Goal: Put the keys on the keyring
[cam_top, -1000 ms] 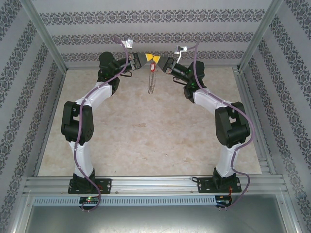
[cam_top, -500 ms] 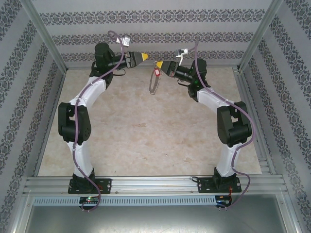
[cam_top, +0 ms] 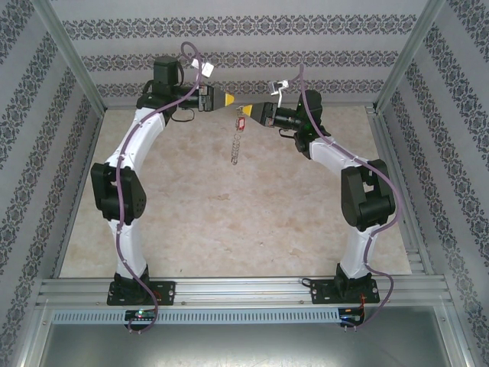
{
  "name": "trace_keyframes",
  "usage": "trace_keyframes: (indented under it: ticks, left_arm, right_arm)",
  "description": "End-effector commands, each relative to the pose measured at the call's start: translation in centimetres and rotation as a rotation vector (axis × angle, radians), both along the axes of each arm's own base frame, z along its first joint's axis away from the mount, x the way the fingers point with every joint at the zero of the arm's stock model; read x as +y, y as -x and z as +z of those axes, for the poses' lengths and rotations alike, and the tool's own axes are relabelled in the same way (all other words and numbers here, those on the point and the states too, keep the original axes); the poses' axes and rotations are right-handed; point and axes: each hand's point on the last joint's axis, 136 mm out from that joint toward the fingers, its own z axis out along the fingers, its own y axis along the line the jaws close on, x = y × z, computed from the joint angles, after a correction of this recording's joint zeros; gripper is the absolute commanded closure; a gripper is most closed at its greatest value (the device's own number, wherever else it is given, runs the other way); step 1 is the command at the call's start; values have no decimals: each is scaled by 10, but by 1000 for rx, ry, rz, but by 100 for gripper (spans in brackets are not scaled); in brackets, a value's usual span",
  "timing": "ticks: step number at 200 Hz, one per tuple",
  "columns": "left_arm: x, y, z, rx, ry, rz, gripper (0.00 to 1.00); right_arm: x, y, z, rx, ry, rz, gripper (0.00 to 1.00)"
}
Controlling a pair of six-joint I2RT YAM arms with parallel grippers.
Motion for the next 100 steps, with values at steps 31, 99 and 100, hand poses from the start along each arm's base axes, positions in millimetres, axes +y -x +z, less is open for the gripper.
trace_keyframes:
  ticks: [31, 99, 100]
  left_arm:
    - [-11, 6, -23, 48, -16, -62, 67]
    - [-23, 8, -26, 56, -15, -86, 67]
    - [-23, 8, -26, 56, -14, -87, 67]
  right_arm:
    - [4, 3, 16, -85, -15, 27, 100]
    - [7, 3, 15, -82, -18, 29, 100]
    - [7, 3, 15, -81, -18, 28, 100]
